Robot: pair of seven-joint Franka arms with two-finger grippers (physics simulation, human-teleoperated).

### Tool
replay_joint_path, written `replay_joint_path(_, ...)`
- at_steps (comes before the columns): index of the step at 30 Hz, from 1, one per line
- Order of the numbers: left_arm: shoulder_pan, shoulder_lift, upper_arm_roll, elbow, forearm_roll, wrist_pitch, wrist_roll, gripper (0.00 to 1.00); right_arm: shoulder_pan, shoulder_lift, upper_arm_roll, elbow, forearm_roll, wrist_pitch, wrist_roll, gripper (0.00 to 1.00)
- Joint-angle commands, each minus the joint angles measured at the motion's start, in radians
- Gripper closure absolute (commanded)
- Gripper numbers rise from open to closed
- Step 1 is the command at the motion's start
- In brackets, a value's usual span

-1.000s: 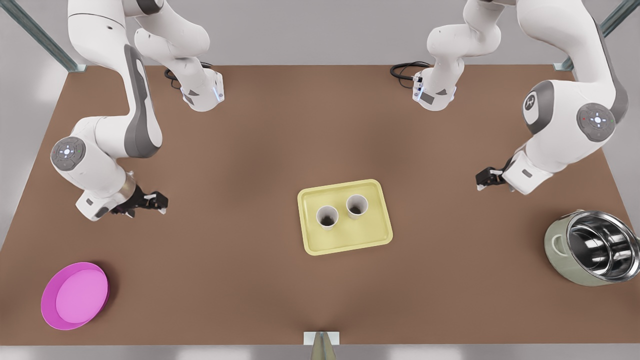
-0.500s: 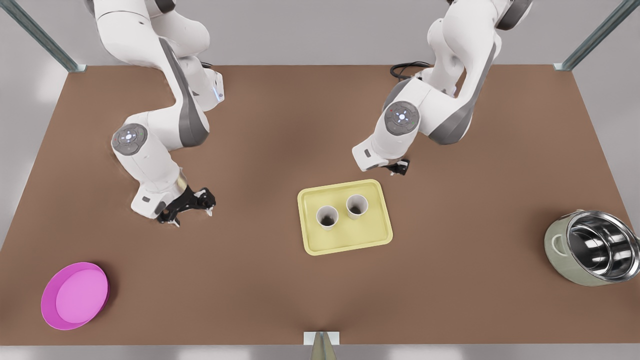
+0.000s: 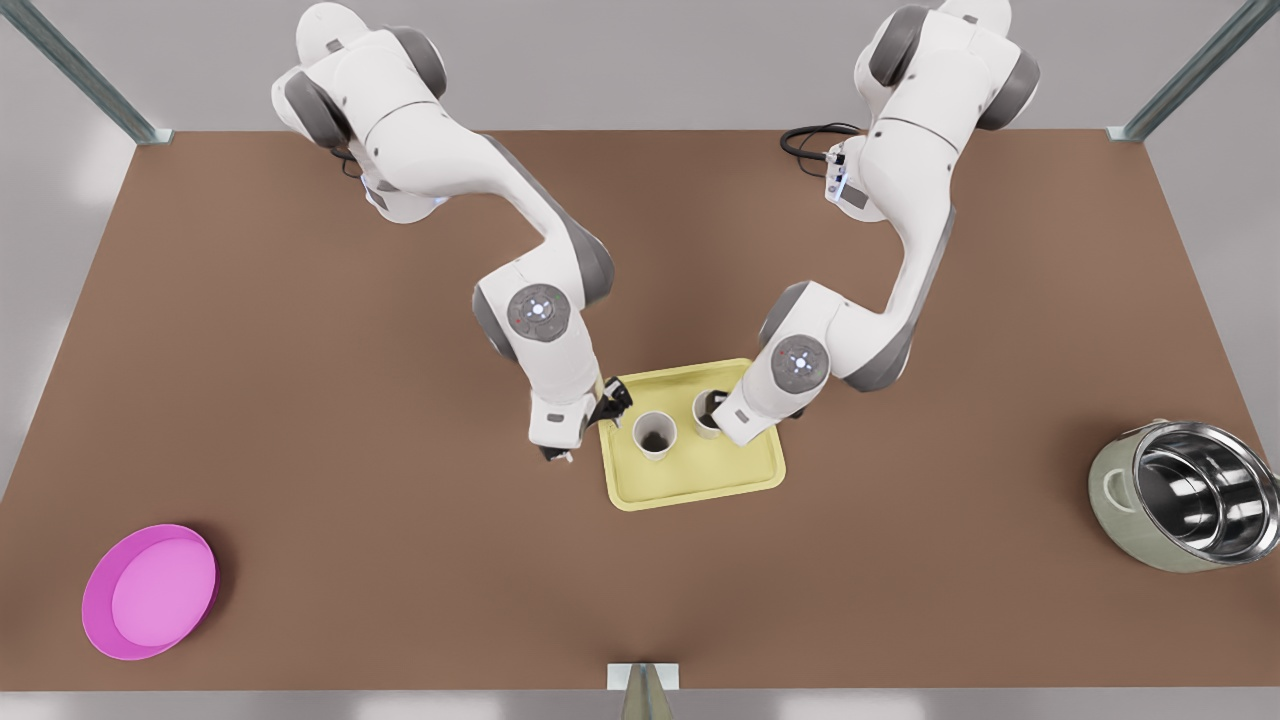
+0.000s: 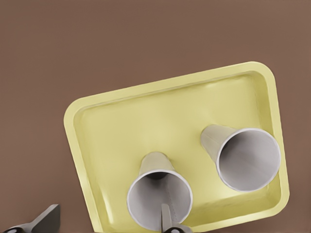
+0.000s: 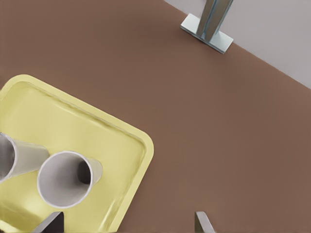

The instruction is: Use the left arm to pick up the white IKEA cup from the tray and place it on the middle-left position; use the right arm to pick up the white IKEA cup from the tray and place it on the middle-right position

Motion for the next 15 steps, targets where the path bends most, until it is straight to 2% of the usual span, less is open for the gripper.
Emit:
replay_joint_path(1, 0.000, -0.002, 0.001, -0.036, -0.018, 0.142, -0.082, 0.00, 0.024, 0.018, 0.001, 0.007, 0.003, 0.021, 0.080, 0.00)
replay_joint_path(11, 0.001, 0.032, 0.001, -0.114, 0.011, 0.257, -0.045, 0.00, 0.058, 0.120, -0.010, 0.011, 0.003, 0.049, 0.143, 0.00)
replay_joint_path(15, 0.000, -0.031, 0.001, -0.205, 0.033, 0.255, -0.047, 0.00, 0.056, 0.171, -0.010, 0.052, 0.004, 0.126, 0.179, 0.00)
